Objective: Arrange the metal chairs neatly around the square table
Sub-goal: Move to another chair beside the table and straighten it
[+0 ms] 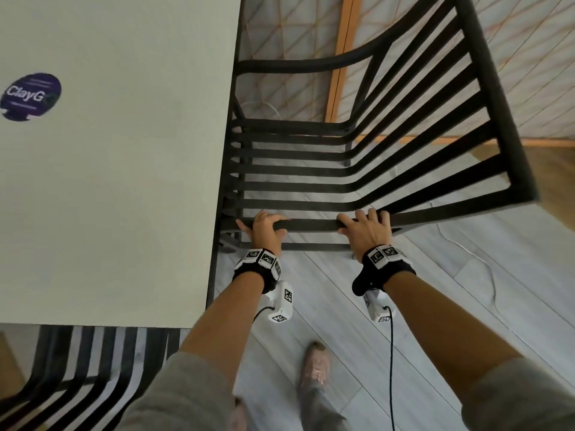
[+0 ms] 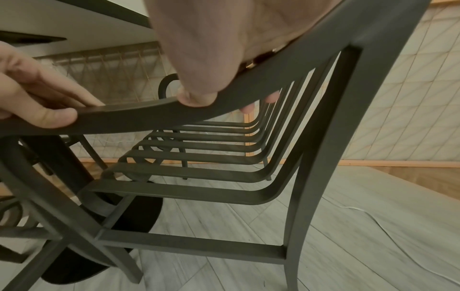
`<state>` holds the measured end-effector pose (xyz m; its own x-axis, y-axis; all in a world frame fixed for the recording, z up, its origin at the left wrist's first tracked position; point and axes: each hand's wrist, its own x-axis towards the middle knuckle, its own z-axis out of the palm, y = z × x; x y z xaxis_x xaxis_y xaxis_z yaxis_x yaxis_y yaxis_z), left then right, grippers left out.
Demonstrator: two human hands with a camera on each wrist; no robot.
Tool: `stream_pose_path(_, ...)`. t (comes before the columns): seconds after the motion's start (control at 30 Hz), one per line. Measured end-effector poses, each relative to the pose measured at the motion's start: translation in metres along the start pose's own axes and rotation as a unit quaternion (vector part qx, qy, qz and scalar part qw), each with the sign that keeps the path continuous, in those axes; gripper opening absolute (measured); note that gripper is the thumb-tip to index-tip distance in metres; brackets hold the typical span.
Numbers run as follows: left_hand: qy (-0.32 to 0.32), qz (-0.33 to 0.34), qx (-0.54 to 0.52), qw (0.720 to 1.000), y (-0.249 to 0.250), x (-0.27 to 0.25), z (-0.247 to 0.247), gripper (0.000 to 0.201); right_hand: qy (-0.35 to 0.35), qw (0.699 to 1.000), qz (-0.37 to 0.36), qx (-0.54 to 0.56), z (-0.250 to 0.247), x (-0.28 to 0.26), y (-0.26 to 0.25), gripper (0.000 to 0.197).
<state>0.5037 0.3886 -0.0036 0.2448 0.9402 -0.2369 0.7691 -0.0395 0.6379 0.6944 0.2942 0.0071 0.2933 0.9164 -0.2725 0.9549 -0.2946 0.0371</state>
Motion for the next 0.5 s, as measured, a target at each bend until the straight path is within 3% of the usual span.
stream_pose_path(0.17,-0.023,-0.037,-0.042,0.998,-0.006,0.004,-0.006,0.031,-0.004,0.999,0.013,0.031,-0.001,0.001,-0.006,0.031)
stream_pose_path(0.37,-0.029,-0.023,0.007,0.999,-0.011,-0.019,-0.011,0.029,0.011,0.999,0.016,0.044,0.007,-0.025,-0.013,0.026)
stream_pose_path(0.5,-0.034,-0.017,0.007,0.999,-0.007,-0.011,-0.016,0.027,0.004,0.999,0.008,0.041,0.004,-0.014,-0.012,0.028)
